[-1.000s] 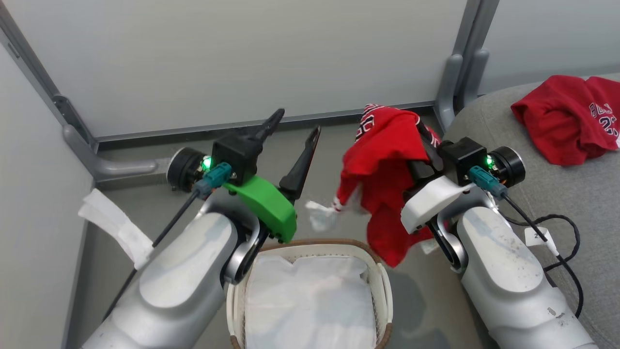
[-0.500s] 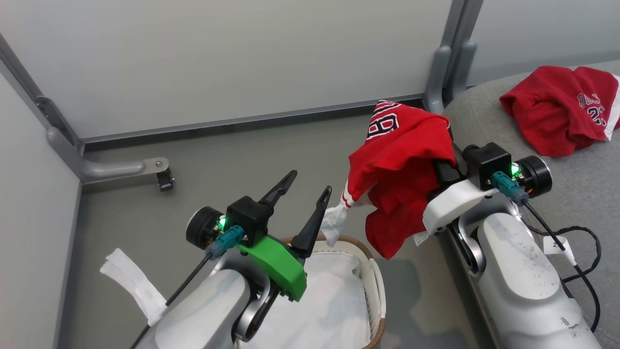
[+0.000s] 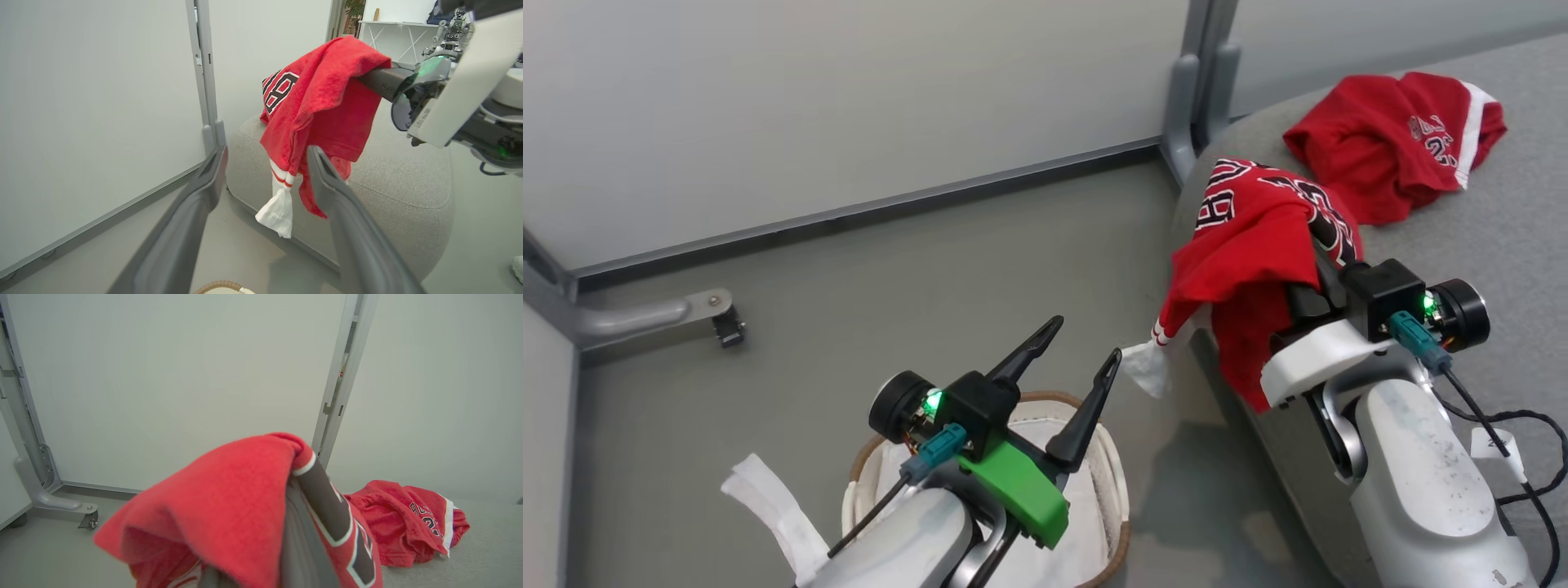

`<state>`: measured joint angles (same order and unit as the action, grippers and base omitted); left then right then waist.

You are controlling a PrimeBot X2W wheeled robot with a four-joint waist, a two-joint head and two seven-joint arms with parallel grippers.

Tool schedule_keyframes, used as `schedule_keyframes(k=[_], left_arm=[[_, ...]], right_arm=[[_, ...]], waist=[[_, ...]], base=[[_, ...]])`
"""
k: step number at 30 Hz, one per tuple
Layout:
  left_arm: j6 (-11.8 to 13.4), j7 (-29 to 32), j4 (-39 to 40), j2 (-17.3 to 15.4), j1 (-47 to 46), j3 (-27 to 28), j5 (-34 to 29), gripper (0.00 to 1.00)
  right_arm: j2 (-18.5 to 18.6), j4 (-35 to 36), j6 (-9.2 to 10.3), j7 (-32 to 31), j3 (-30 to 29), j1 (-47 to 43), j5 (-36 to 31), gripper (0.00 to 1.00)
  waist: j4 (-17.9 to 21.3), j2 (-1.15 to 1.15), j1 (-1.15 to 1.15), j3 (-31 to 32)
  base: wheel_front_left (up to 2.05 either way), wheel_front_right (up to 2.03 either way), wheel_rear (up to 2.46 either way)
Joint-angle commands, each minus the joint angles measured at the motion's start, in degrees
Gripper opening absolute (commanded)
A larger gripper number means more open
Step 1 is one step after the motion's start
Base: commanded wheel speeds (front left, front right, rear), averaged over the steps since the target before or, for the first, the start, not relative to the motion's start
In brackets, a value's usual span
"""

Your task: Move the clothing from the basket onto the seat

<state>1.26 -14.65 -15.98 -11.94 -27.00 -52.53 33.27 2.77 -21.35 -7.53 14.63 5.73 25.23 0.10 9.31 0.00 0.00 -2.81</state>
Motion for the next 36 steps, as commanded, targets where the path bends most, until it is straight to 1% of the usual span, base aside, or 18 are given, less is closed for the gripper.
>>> schedule_keyframes(k=[1, 9, 13, 17, 22, 28, 32, 36], left_arm=[[0.02, -0.13, 0.27, -0.25, 0.78, -0.17, -0.6, 1.0], [0.06, -0.34, 0.39, -0.1, 0.08, -0.64, -1.6, 1.0], [0.08, -0.33, 0.01, -0.07, -0.7, -0.84, -1.82, 1.0], [-0.02, -0.17, -0.26, -0.07, -1.2, -1.2, -1.99, 1.0], [-0.18, 0.12, -0.28, -0.04, -1.75, -1.72, -2.26, 1.0], [0.06, 0.49, -0.21, -0.19, -2.53, -2.04, -2.53, 1.0], [0.39, 0.87, 0.31, -0.75, -3.39, -2.06, -3.05, 1.0], [0.78, 1.73, 1.34, -1.44, -4.51, -2.3, -3.77, 1.0]], right_arm=[[0.19, 0.95, 0.08, -0.04, -0.49, -0.91, -0.44, 0.0], [0.19, 4.93, 0.08, -0.34, -2.95, -4.02, -0.48, 0.0], [0.2, 5.94, 0.08, -0.25, -4.37, -5.35, -0.07, 0.0], [0.17, 6.28, 0.08, -0.06, -6.0, -6.3, 0.42, 0.0], [0.19, 5.9, 0.08, 0.1, -7.56, -6.86, 0.03, 0.0], [0.2, 4.95, 0.08, 0.25, -9.41, -5.67, -0.55, 0.0], [0.21, 3.88, 0.08, 0.33, -10.94, -2.58, -0.75, 0.0], [0.19, 3.24, 0.08, -0.08, -13.33, 2.76, -2.59, 0.0]], waist=[[3.92, 0.0, 0.0, -1.61], [10.72, 0.0, 0.0, -4.14], [12.82, 0.0, 0.0, -5.15], [13.9, 0.0, 0.0, -5.94], [13.84, 0.0, 0.0, -6.83], [12.44, 0.0, 0.0, -8.43], [11.56, 0.0, 0.0, -10.04], [10.67, 0.0, 0.0, -12.31]], base=[[0.0, 0.0, 0.0], [0.0, 0.0, 0.0], [0.0, 0.0, 0.0], [0.0, 0.0, 0.0], [0.0, 0.0, 0.0], [0.0, 0.0, 0.0], [0.0, 0.0, 0.0], [0.0, 0.0, 0.0]])
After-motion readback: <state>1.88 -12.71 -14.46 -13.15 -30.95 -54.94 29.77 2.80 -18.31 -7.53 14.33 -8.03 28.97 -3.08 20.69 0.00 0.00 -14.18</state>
